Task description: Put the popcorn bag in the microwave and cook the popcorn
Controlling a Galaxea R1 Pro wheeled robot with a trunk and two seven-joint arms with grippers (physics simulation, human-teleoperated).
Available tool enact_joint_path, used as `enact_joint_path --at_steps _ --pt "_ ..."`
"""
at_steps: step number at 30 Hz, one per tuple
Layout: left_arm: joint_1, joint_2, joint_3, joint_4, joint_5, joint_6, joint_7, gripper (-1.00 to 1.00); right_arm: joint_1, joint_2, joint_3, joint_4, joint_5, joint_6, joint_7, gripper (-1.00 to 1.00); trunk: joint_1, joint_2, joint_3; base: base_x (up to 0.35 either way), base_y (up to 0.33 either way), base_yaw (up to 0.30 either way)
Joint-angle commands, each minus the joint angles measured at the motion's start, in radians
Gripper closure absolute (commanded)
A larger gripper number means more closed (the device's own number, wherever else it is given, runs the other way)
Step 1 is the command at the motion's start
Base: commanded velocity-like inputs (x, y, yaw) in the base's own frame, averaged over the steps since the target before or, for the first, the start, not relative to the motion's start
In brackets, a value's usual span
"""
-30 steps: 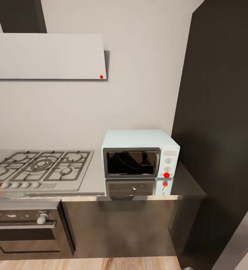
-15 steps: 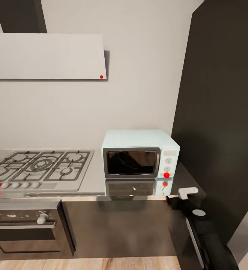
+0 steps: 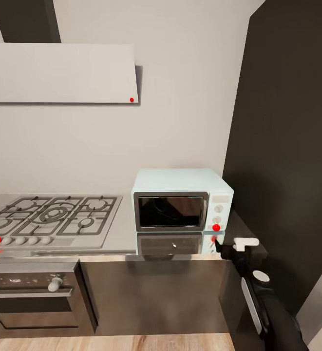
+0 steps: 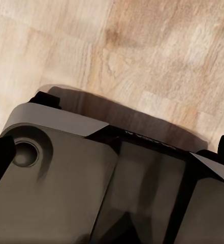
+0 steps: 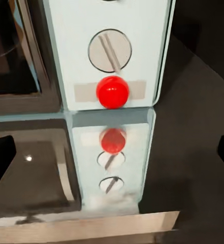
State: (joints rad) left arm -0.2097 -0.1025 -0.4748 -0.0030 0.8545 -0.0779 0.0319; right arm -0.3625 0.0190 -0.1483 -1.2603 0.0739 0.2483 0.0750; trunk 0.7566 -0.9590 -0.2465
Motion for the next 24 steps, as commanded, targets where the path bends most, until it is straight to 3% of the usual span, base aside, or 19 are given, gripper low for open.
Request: enact_joint_path --at_steps 1,4,7,9,12,15,19,24 --pt "0.000 0.000 -0.008 0.000 0.006 -0.003 0.003 -1.00 -0.001 0.001 -0.004 0.014 0.004 -0.018 0.010 -1.00 0.000 -0.001 -0.001 0.000 0.000 0.000" --pt "0.000 0.000 -0.008 0.000 0.006 -0.003 0.003 -1.00 -0.001 0.000 -0.001 0.008 -0.001 -0.059 0.021 -1.00 0.000 -0.001 -0.001 0.000 0.000 0.000" --pt "0.000 0.000 -0.008 0.000 0.006 -0.003 0.003 -1.00 0.006 -0.002 -0.003 -0.099 0.008 -0.058 0.023 -1.00 0.000 -0.001 -0.001 0.000 0.000 0.000" --pt "0.000 0.000 -0.008 0.000 0.006 -0.003 0.003 -1.00 0.007 -0.005 -0.003 -0.114 0.016 -0.056 0.021 -1.00 0.000 -0.001 -0.001 0.000 0.000 0.000" --pt "0.000 0.000 -0.008 0.000 0.007 -0.003 0.003 -1.00 0.008 -0.010 -0.004 -0.113 0.051 -0.053 0.023 -1.00 0.000 -0.001 -0.001 0.000 0.000 0.000" --pt "0.000 0.000 -0.008 0.000 0.007 -0.003 0.003 -1.00 0.007 -0.013 -0.003 -0.111 0.092 0.023 0.075 -1.00 0.000 -0.001 -0.001 0.000 0.000 0.000" --pt "0.000 0.000 -0.008 0.000 0.007 -0.003 0.003 -1.00 0.007 -0.014 -0.012 -0.072 0.099 0.062 0.133 -1.00 0.000 -0.001 -0.001 0.000 0.000 0.000" --pt "0.000 0.001 -0.008 0.000 0.008 -0.003 0.003 -1.00 0.007 -0.012 -0.014 -0.051 0.105 0.066 0.141 -1.00 0.000 -0.001 -0.001 0.000 0.000 0.000"
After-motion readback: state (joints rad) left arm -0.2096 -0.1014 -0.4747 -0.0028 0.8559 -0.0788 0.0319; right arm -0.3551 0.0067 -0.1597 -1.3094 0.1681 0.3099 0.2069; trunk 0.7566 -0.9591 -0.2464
